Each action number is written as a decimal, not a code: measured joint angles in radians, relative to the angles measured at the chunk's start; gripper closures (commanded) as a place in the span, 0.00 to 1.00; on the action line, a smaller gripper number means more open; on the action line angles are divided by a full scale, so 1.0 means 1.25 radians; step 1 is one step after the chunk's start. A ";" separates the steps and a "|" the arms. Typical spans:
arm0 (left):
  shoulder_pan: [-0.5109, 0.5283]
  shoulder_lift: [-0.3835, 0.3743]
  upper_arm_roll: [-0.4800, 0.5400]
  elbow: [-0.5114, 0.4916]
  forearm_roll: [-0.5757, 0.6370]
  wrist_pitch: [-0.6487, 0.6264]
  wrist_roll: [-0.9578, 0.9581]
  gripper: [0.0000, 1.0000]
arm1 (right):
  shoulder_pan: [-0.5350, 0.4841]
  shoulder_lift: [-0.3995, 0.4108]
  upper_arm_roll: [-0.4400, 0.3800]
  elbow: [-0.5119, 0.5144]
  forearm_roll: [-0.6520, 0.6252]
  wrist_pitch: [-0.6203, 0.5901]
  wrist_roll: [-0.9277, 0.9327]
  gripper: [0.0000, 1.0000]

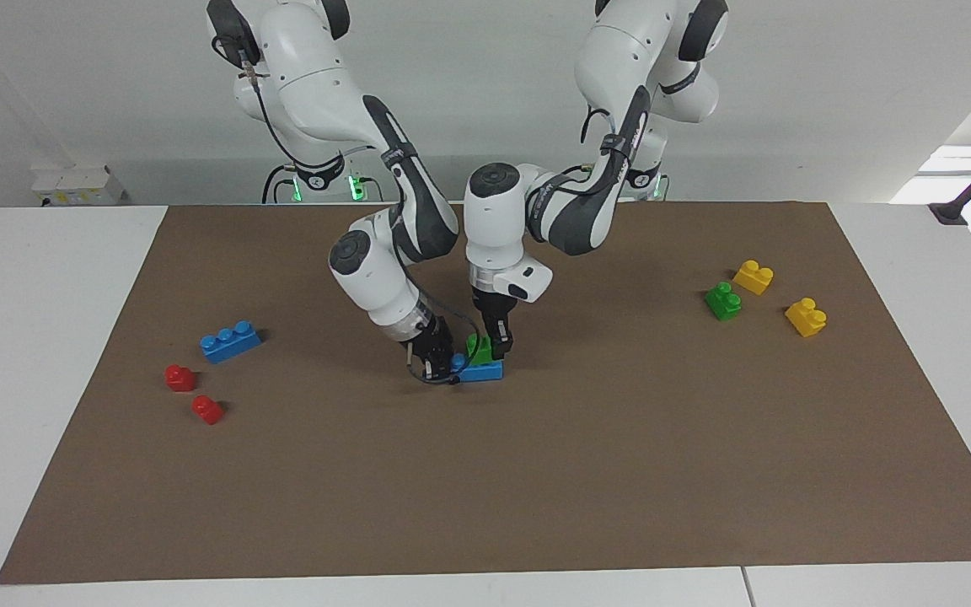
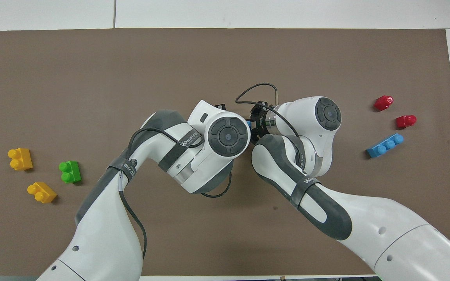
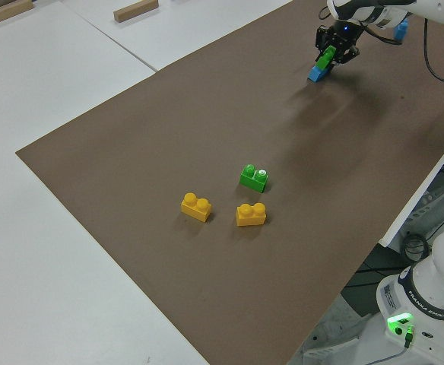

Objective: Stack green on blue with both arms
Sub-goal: 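Press the green brick onto the blue brick held by the right gripper, then open the left gripper and draw it back from the stacked bricks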

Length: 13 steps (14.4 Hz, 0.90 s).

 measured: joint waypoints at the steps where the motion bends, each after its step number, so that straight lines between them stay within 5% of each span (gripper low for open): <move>1: 0.000 0.001 0.000 -0.002 0.001 0.004 0.000 1.00 | 0.000 0.000 0.000 0.000 0.000 0.000 0.000 1.00; 4: 0.000 0.006 0.000 -0.005 0.008 0.013 0.000 1.00 | 0.000 0.000 0.000 0.000 0.000 0.000 0.000 1.00; 5: 0.000 0.006 0.000 -0.010 0.018 0.021 0.000 0.67 | 0.000 0.000 0.000 0.000 0.000 0.000 0.000 1.00; 6: 0.000 0.006 -0.001 -0.019 0.035 0.035 0.005 0.01 | 0.000 0.000 0.000 0.000 0.000 0.000 -0.001 1.00; 13: 0.000 0.008 0.002 -0.059 0.058 0.063 0.073 0.00 | -0.001 0.000 0.000 -0.001 0.000 0.000 -0.001 1.00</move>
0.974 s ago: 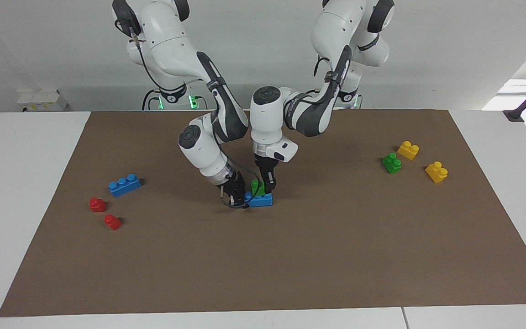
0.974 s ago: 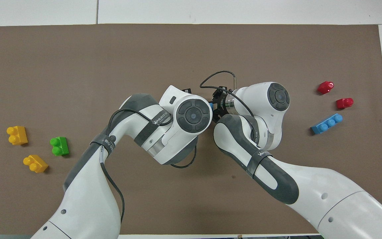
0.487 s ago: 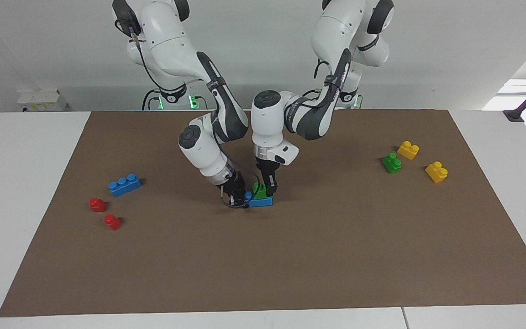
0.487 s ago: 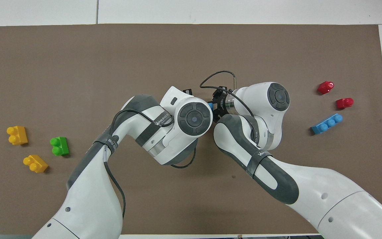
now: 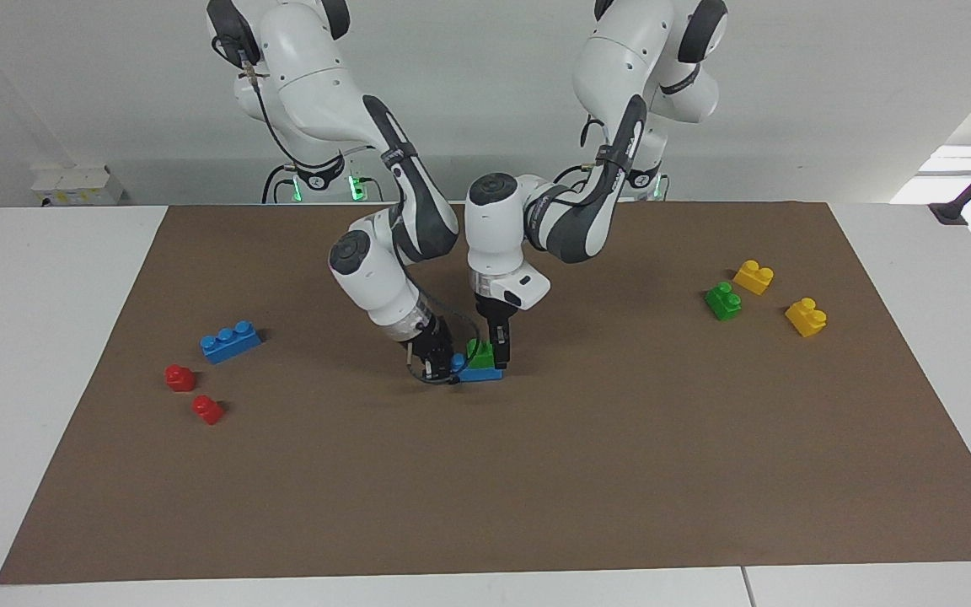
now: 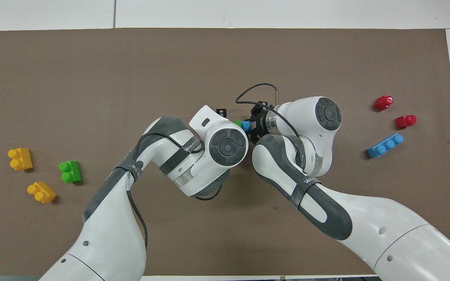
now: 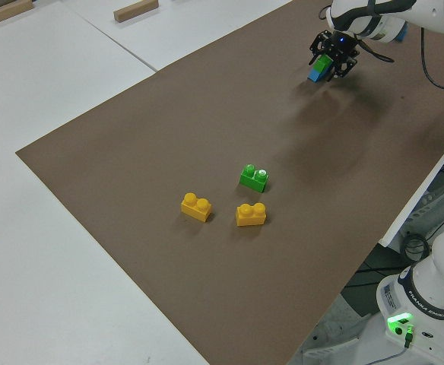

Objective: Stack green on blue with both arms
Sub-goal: 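Open the left gripper and draw it back from the stacked bricks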

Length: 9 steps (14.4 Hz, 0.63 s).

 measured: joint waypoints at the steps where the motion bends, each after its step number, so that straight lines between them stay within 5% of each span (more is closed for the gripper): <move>1: 0.000 0.000 0.001 0.000 0.000 0.002 0.000 0.00 | 0.000 0.000 0.000 0.000 0.000 0.000 0.000 1.00; 4: 0.012 0.000 0.007 0.000 0.001 0.004 0.007 0.00 | 0.000 0.000 0.000 0.000 0.000 0.000 0.000 1.00; 6: 0.039 -0.002 0.008 0.002 0.001 0.007 0.033 0.00 | -0.001 0.000 0.000 0.000 0.000 0.000 0.000 0.66; 9: 0.097 -0.029 0.008 0.002 0.001 0.007 0.081 0.00 | -0.001 0.000 -0.001 -0.001 0.000 0.000 0.000 0.28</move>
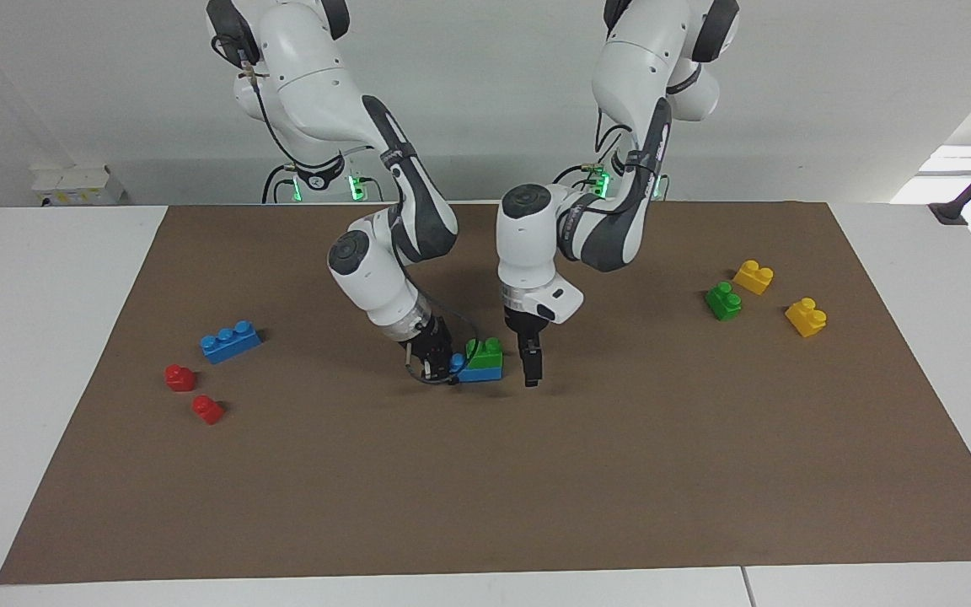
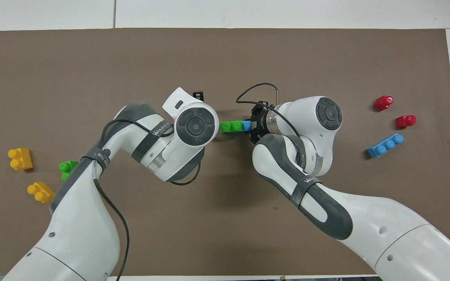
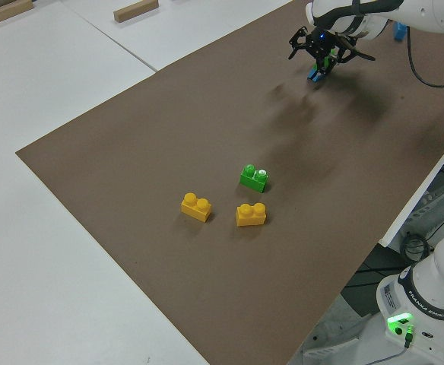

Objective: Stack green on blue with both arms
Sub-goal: 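Open the left gripper and draw it back from the stacked bricks, then open the right gripper and lift it off the stacked bricks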

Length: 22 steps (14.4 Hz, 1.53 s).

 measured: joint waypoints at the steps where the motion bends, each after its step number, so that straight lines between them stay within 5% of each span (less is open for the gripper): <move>1: 0.017 -0.011 0.000 -0.001 0.000 0.000 0.018 0.00 | 0.000 0.000 -0.001 -0.001 0.000 0.000 0.000 0.19; 6: 0.077 -0.042 0.000 -0.014 0.000 -0.001 0.105 0.00 | -0.001 0.000 -0.003 -0.004 0.000 0.000 0.001 0.03; 15: 0.172 -0.046 0.000 -0.019 0.000 -0.001 0.283 0.00 | -0.018 -0.002 -0.005 0.004 0.000 -0.009 0.001 0.03; 22: 0.262 -0.078 0.000 -0.020 0.000 -0.025 0.539 0.00 | -0.142 -0.020 -0.007 0.020 -0.001 -0.123 -0.121 0.03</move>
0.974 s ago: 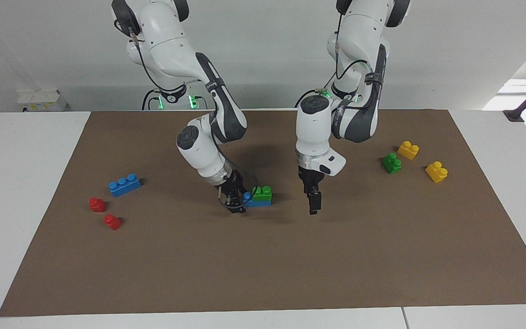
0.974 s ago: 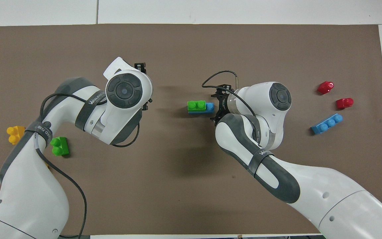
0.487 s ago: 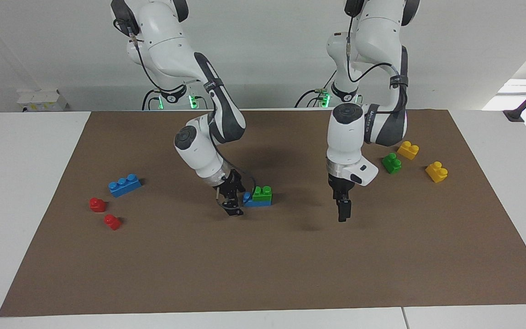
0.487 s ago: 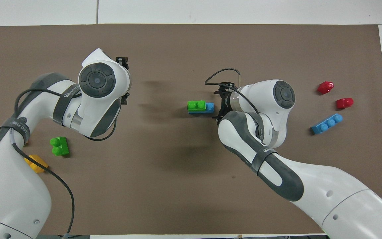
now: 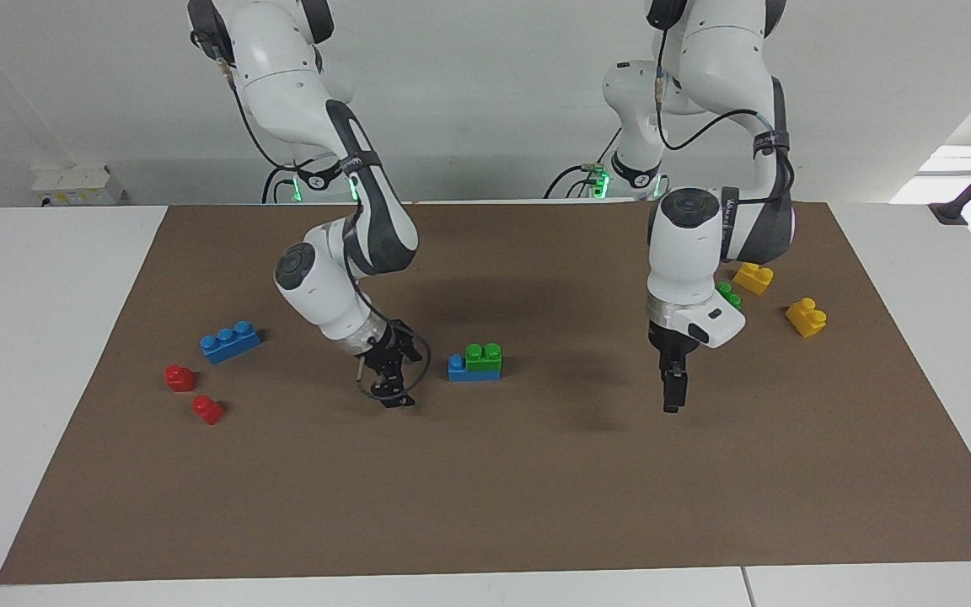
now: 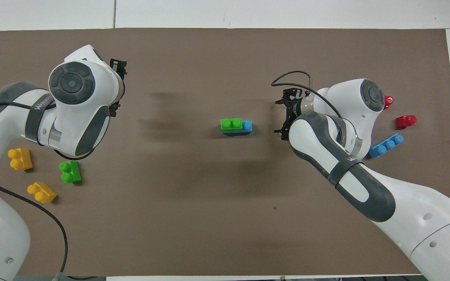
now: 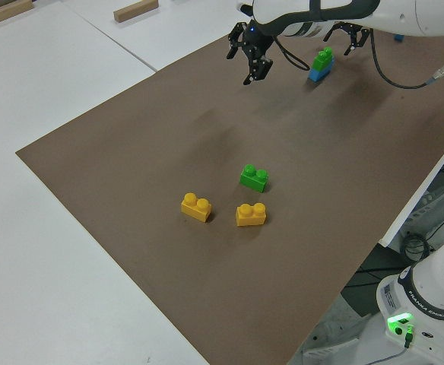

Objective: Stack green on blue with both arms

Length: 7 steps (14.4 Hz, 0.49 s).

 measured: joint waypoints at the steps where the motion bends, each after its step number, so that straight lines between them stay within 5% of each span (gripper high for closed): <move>1: 0.011 -0.008 0.000 0.000 0.000 -0.010 0.035 0.00 | -0.021 -0.004 0.000 0.005 -0.003 -0.024 -0.048 0.03; 7: 0.081 -0.066 0.001 0.001 0.000 -0.091 0.321 0.00 | -0.116 -0.066 -0.002 0.038 -0.164 -0.147 -0.371 0.02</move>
